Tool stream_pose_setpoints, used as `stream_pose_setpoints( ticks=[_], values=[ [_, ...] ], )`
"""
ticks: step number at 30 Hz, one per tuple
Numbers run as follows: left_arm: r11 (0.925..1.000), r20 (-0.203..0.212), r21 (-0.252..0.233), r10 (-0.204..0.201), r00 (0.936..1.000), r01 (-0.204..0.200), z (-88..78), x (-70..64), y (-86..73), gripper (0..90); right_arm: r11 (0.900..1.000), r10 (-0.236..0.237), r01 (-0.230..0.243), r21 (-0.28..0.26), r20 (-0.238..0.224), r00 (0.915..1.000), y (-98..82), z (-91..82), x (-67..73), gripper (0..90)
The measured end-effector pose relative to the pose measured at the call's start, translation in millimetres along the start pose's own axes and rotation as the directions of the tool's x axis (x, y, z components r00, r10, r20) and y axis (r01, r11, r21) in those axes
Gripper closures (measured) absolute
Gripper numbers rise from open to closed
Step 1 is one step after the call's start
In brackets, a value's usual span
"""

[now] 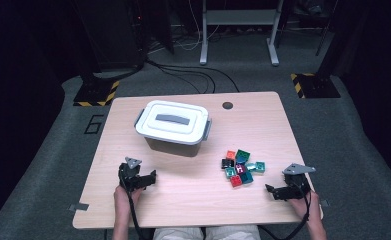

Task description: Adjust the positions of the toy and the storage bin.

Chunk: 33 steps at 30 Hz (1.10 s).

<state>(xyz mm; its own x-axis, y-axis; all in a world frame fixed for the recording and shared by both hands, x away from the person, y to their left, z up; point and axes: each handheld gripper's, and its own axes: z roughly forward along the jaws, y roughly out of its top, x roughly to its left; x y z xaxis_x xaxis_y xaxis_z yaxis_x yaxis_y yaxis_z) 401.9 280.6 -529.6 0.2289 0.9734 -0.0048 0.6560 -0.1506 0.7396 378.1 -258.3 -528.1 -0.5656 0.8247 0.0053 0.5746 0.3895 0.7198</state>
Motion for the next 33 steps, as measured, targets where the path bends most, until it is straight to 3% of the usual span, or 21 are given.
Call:
stream_pose_setpoints(
  ticks=[3,4,7,8,13,18,25,33],
  values=[
    [1.0000,0.007,0.002,0.006,1.0000,-0.006,0.0,0.6,0.2,13.5,1.000,-0.003,0.003,-0.002,0.002,1.0000,0.3,0.8,0.3,4.6],
    [0.9996,0.035,0.002,0.027,0.9990,-0.027,-0.1,3.6,0.3,13.5,1.000,-0.017,0.017,-0.001,0.000,0.9999,0.9,1.4,-0.3,4.2],
    [0.9994,0.052,0.000,0.035,0.9980,-0.035,-0.1,6.1,0.7,10.9,1.000,-0.018,0.018,0.002,-0.003,0.9998,1.1,1.6,-0.1,4.0],
    [0.9997,0.099,-0.011,0.022,0.9948,-0.021,-1.0,9.4,2.1,9.1,1.000,-0.017,0.017,0.001,-0.001,0.9999,1.1,1.6,0.0,4.0],
    [0.9976,0.123,-0.037,0.062,0.9904,-0.058,-6.9,8.9,14.3,9.1,1.000,-0.017,0.017,0.000,-0.002,0.9998,1.0,1.5,0.0,4.0],
    [0.9914,0.137,-0.065,0.122,0.9831,-0.114,-16.4,4.5,38.4,7.6,1.000,-0.015,0.015,0.001,-0.003,0.9999,0.7,1.3,0.1,4.1],
    [0.9816,0.137,-0.102,0.174,0.9752,-0.161,-29.1,4.5,69.3,6.7,1.000,-0.015,0.015,0.000,-0.001,0.9999,0.7,1.2,0.1,4.2],
    [0.9732,0.117,-0.154,0.190,0.9749,-0.171,-38.9,8.3,96.9,6.9,1.000,-0.013,0.013,0.002,-0.006,0.9999,0.7,0.9,-0.2,4.5]
  ],
)
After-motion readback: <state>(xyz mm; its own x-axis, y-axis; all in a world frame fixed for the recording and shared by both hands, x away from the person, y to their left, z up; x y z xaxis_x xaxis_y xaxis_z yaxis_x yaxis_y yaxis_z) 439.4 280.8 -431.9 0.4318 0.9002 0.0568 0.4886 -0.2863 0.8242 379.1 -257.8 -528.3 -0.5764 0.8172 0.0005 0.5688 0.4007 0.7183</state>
